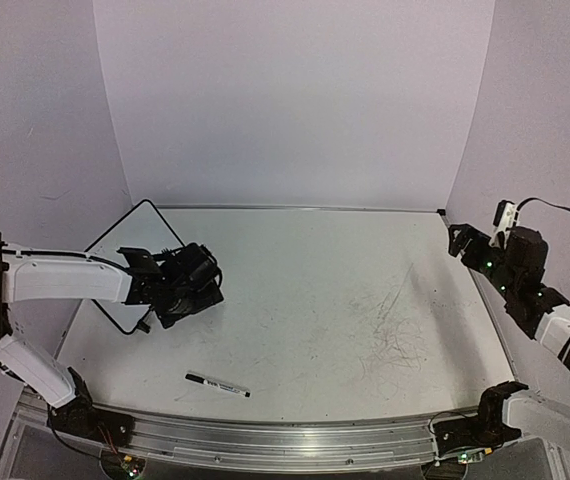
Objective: Write a sentence on the whiteboard
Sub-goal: Move the whiteboard to the center of the board.
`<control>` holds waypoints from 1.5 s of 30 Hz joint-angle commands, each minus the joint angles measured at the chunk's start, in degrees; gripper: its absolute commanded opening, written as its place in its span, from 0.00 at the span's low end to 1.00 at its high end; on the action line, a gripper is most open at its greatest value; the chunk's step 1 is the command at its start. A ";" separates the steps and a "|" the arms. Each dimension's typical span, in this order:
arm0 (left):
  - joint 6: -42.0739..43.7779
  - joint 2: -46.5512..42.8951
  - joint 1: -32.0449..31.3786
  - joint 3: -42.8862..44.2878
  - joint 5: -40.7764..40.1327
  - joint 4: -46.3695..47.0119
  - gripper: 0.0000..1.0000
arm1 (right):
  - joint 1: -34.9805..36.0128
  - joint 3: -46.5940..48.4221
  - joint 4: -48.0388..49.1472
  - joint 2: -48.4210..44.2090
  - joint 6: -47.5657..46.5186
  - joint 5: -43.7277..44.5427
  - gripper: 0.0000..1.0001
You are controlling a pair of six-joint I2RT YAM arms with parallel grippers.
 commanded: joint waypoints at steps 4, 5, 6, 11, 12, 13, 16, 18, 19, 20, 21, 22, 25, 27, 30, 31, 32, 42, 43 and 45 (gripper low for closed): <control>-4.76 -6.69 5.67 -2.68 -4.68 -6.48 0.92 | -0.11 -1.15 2.89 -1.38 1.15 -2.30 0.98; -5.86 -6.96 5.99 -2.78 -5.50 -7.43 0.91 | -0.10 -1.19 2.96 -1.46 1.16 -2.38 0.98; -6.86 -7.18 6.10 -2.83 -6.41 -8.35 0.90 | -0.13 -1.23 2.98 -1.59 1.19 -2.40 0.98; -13.60 -6.12 6.41 -2.34 -7.64 -13.57 0.85 | -0.14 -1.61 3.00 -2.51 1.34 -2.41 0.98; -16.64 -5.44 6.43 -2.58 -6.99 -14.87 0.84 | -0.14 -1.70 3.04 -2.56 1.40 -2.41 0.98; -19.23 -4.81 6.43 -2.91 -6.32 -16.04 0.84 | -0.12 -1.82 3.10 -2.57 1.42 -2.41 0.98; -22.63 -3.79 6.40 -4.42 -6.18 -17.18 0.83 | -0.10 -1.94 3.25 -2.65 1.60 -2.33 0.98; -22.85 -3.67 6.40 -4.65 -7.28 -17.19 0.79 | -0.09 -1.99 3.36 -2.57 1.61 -2.46 0.98; -22.90 -3.52 6.47 -4.73 -7.80 -17.17 0.76 | -0.14 -2.01 3.41 -2.57 1.66 -2.54 0.98; -23.17 -3.36 6.54 -4.91 -7.94 -17.18 0.75 | -0.15 -2.14 3.52 -2.55 1.67 -2.51 0.98; -23.52 -3.18 6.63 -5.13 -8.00 -17.12 0.73 | -0.13 -2.21 3.61 -2.58 1.73 -2.48 0.98; -23.87 -2.92 6.70 -5.36 -8.03 -17.07 0.71 | -0.11 -2.26 3.68 -2.59 1.78 -2.45 0.98; -25.09 -1.90 6.75 -5.94 -7.93 -16.98 0.68 | -0.12 -2.31 3.77 -2.64 1.79 -2.38 0.98; -25.98 -0.93 6.76 -6.26 -7.71 -16.82 0.66 | -0.11 -2.38 3.83 -2.60 1.88 -2.46 0.98; -27.27 0.07 6.76 -6.76 -7.33 -16.79 0.65 | -0.10 -2.51 4.03 -2.55 1.93 -2.54 0.98; -27.76 0.16 6.76 -7.00 -7.17 -16.75 0.65 | -0.10 -2.53 4.04 -2.56 1.95 -2.56 0.98; -28.08 0.28 6.78 -7.30 -7.22 -16.68 0.65 | -0.10 -2.56 4.12 -2.62 1.97 -2.56 0.98; -26.80 3.68 8.25 -7.54 -9.41 -14.10 0.57 | -0.02 -2.71 4.48 -2.63 2.07 -2.78 0.98; -26.42 4.39 8.37 -7.23 -9.73 -13.73 0.56 | -0.02 -2.72 4.48 -2.62 2.07 -2.82 0.98; -25.97 5.78 8.80 -6.61 -10.31 -13.51 0.52 | -0.05 -2.72 4.48 -2.67 2.06 -2.77 0.98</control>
